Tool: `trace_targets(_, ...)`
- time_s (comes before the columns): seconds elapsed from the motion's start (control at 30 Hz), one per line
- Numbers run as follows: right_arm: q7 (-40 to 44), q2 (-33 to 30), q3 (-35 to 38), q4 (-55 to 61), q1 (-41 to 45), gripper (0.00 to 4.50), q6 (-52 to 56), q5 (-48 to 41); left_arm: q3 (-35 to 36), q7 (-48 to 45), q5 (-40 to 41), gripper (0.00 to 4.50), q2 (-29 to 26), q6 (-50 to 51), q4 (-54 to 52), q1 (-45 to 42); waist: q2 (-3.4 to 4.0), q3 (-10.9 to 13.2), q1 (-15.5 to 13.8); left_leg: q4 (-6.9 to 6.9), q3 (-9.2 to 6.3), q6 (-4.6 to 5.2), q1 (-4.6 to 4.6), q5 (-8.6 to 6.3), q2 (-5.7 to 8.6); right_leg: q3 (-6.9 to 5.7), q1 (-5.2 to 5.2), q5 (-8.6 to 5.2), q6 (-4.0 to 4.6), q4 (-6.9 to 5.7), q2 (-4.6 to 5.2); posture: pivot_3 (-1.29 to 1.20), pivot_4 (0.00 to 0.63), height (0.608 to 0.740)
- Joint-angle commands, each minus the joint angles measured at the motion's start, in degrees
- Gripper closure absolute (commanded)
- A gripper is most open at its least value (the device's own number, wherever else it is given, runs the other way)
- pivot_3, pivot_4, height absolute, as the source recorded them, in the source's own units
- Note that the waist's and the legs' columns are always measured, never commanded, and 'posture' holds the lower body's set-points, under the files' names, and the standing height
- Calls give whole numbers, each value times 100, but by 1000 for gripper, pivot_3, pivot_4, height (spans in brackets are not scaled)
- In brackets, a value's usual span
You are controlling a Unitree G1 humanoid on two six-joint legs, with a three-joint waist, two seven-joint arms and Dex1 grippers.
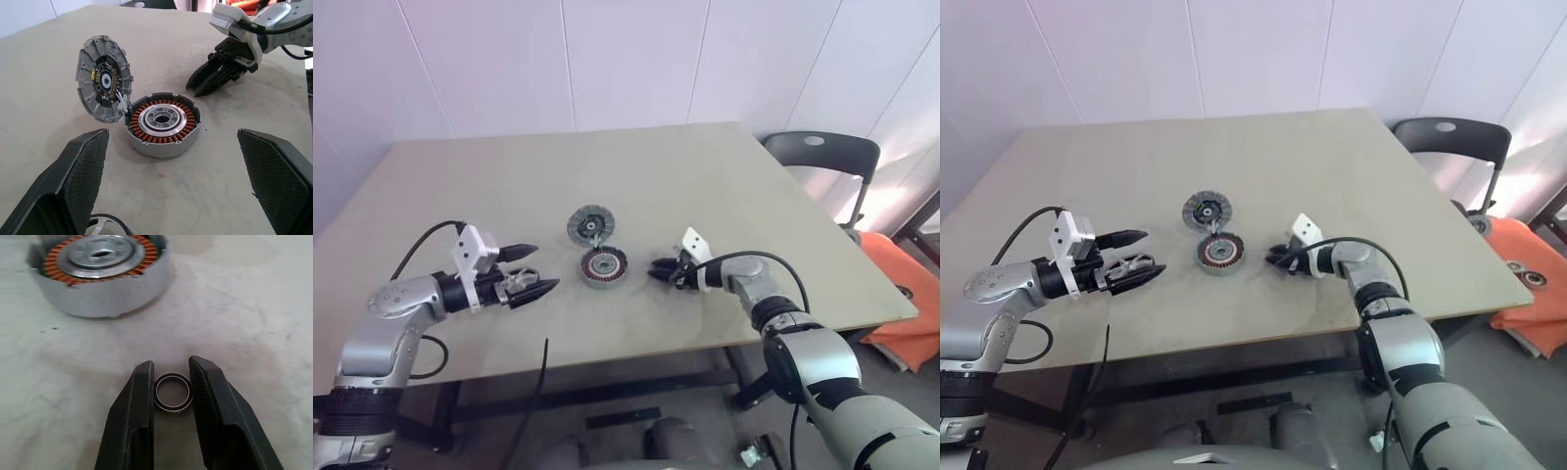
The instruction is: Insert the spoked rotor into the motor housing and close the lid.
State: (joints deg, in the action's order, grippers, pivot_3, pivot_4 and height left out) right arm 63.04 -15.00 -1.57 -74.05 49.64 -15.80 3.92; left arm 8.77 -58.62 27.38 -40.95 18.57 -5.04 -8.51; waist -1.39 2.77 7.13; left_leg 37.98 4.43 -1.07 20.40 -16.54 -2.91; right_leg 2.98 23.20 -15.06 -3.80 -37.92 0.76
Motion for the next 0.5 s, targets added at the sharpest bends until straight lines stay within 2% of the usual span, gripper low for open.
trace_targets(0.03, 516, 99, 68, 435, 317, 3765, -168, -244, 218, -103, 79, 0, -142, -79, -170, 133, 4, 2, 24, -2, 1, 0, -1, 0, -1, 1, 1, 0, 0, 0, -1, 0, 0, 740)
trace_targets(0.3, 1174, 375, 85, 944, 556, 3765, -72, -592, 204, -88, 31, 0, -98, -176, -213, 361, 6, 4, -16, -6, -1, 0, 2, 0, -6, -1, 4, 0, -1, 0, 3, 0, 0, 740)
trace_targets(0.5, 1226, 745, -32, 1030, 684, 3765, 3, -631, 229, 7, 11, 0, -65, -199, -228, 410, 7, 4, -13, -6, -1, -1, 4, -1, -6, -2, 5, 0, -2, 1, 6, 0, 0, 740)
